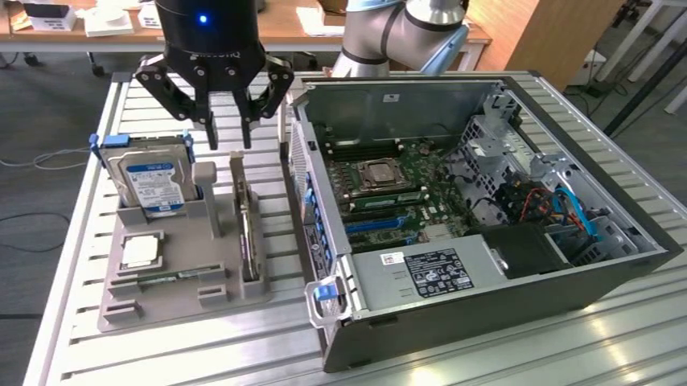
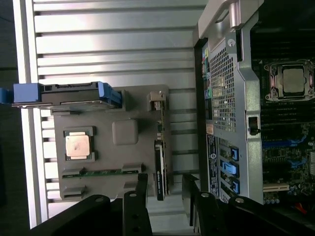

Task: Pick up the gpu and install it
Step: 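Pick up the gpu and move the gpu toward the slot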

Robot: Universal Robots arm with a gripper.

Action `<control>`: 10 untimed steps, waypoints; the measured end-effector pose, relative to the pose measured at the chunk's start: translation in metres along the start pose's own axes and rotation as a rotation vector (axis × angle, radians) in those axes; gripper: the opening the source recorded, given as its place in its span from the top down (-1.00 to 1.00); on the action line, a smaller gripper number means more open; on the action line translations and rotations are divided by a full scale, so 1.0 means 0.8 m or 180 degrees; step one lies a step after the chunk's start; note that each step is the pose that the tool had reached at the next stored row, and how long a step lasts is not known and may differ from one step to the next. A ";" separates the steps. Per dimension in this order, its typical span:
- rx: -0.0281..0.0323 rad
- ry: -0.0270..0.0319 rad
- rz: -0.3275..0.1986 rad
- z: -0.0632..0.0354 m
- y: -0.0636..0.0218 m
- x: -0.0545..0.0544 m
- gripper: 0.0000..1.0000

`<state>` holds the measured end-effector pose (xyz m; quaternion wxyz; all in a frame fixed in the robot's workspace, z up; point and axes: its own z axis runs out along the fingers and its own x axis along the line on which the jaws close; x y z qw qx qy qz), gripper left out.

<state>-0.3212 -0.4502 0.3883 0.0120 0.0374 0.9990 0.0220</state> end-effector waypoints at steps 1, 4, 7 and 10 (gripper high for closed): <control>0.0000 0.0000 0.0000 0.000 0.000 0.000 0.17; 0.0000 -0.0001 0.0000 0.003 0.000 0.000 0.17; 0.0000 0.0000 0.0000 0.009 0.000 0.000 0.17; 0.0000 0.0000 0.0000 0.016 -0.001 0.000 0.17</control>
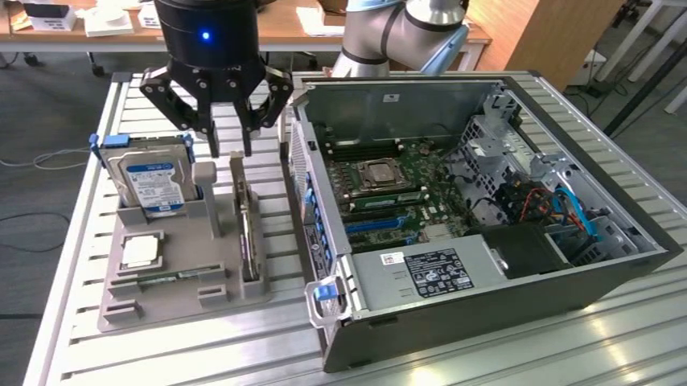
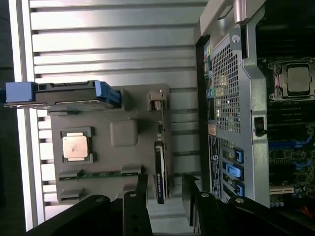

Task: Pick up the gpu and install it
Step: 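Pick up the gpu and move the gpu toward the slot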

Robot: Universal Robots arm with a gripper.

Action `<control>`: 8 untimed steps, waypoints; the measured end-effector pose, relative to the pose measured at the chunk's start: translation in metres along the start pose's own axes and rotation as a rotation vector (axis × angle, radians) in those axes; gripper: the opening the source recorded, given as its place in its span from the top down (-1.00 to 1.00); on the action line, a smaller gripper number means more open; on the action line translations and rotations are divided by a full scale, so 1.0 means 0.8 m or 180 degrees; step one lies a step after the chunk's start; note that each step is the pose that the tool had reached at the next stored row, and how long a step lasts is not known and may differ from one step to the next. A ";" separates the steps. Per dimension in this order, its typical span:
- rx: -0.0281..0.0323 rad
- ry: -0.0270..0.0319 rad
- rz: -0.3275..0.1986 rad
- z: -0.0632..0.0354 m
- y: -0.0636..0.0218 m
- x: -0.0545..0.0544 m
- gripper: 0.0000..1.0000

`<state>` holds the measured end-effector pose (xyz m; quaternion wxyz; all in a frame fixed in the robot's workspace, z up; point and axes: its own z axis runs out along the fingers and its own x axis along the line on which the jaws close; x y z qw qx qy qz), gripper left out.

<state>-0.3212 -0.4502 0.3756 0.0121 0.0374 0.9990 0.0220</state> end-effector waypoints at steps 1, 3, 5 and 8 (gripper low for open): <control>0.0000 0.0000 0.0000 0.002 0.000 0.000 0.17; 0.0000 0.0000 0.0000 0.006 0.000 0.000 0.17; 0.0000 0.0000 0.0000 0.009 0.000 0.000 0.17; 0.0000 0.0000 0.0000 0.014 -0.001 0.000 0.17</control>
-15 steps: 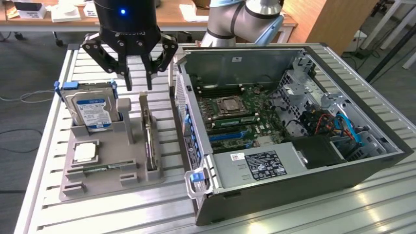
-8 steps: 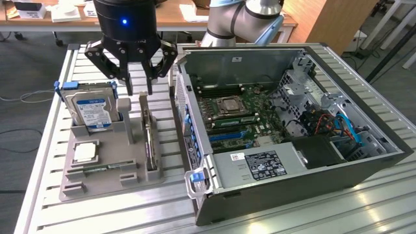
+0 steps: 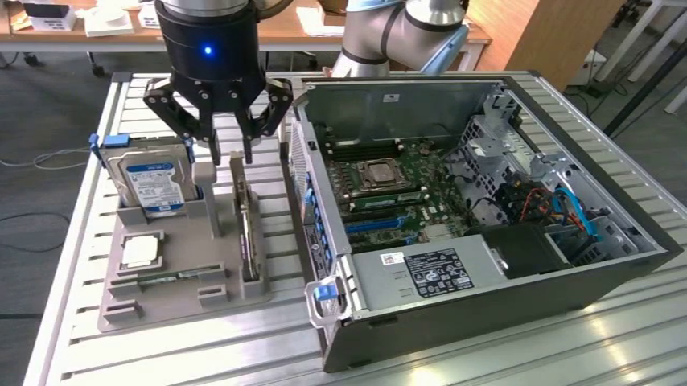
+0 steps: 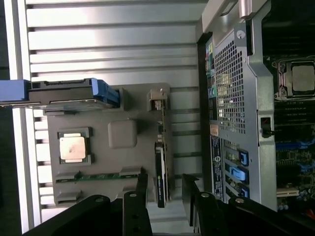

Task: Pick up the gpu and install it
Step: 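Pick up the gpu and move the gpu toward the slot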

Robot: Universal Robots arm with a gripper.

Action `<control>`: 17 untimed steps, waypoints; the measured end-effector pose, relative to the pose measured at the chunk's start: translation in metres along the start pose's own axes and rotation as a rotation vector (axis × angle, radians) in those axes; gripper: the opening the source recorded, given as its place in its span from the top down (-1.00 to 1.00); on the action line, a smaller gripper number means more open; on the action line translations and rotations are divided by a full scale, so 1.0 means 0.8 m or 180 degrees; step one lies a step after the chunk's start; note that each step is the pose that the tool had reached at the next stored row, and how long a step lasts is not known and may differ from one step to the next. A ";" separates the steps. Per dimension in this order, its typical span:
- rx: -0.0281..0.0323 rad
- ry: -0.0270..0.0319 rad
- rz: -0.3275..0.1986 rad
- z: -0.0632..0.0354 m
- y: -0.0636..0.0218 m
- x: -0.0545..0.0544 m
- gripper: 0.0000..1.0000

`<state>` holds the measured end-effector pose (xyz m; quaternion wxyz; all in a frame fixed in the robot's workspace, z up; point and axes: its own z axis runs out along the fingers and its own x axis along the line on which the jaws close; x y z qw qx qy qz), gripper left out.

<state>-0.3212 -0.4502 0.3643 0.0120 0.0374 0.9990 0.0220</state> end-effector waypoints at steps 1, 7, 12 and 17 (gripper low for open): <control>0.0000 0.0000 0.0000 0.002 0.000 0.000 0.17; 0.0000 0.0000 0.0000 0.011 -0.001 0.000 0.17; 0.0000 0.0000 0.0000 0.019 -0.001 0.000 0.17; 0.0000 0.0001 0.0000 0.021 -0.001 0.000 0.17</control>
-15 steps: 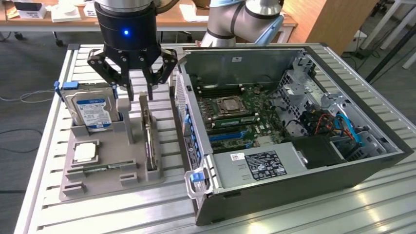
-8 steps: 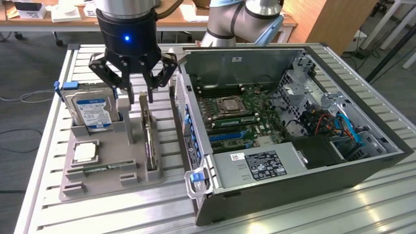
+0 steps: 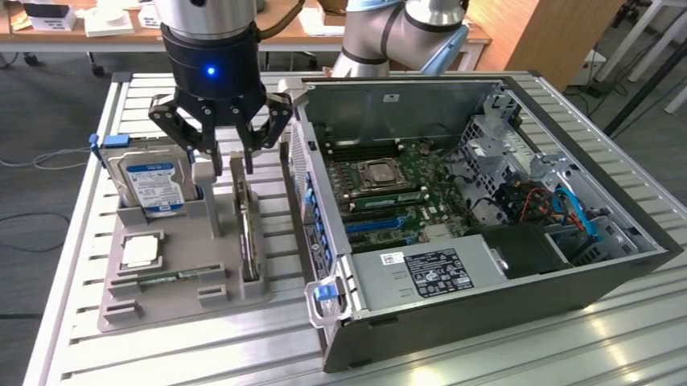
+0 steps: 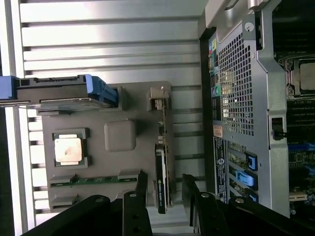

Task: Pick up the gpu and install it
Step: 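Pick up the gpu and move the gpu toward the slot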

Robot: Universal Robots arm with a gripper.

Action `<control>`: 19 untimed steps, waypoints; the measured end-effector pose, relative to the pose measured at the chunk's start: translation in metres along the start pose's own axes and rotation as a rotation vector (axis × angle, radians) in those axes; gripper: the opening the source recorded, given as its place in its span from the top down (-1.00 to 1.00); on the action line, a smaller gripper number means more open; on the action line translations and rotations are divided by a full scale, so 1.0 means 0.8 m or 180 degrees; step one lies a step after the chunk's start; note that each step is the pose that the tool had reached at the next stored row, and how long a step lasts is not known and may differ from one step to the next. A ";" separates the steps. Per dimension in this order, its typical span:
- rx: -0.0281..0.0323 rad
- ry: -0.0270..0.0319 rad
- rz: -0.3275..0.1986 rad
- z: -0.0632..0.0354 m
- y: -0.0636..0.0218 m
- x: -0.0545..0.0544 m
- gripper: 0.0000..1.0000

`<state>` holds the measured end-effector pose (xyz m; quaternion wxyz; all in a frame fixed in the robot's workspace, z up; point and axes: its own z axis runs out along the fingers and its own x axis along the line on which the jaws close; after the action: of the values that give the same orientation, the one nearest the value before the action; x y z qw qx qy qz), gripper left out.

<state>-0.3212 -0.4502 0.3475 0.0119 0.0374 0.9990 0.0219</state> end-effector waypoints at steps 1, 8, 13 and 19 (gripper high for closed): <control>-0.0001 0.0000 0.0000 0.000 0.000 0.000 0.17; -0.0001 -0.0001 0.0000 0.005 0.000 0.000 0.17; -0.0001 -0.0001 0.0000 0.014 -0.001 0.000 0.17; -0.0001 -0.0001 0.0000 0.027 -0.001 0.001 0.17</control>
<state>-0.3211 -0.4502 0.3257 0.0120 0.0374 0.9990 0.0220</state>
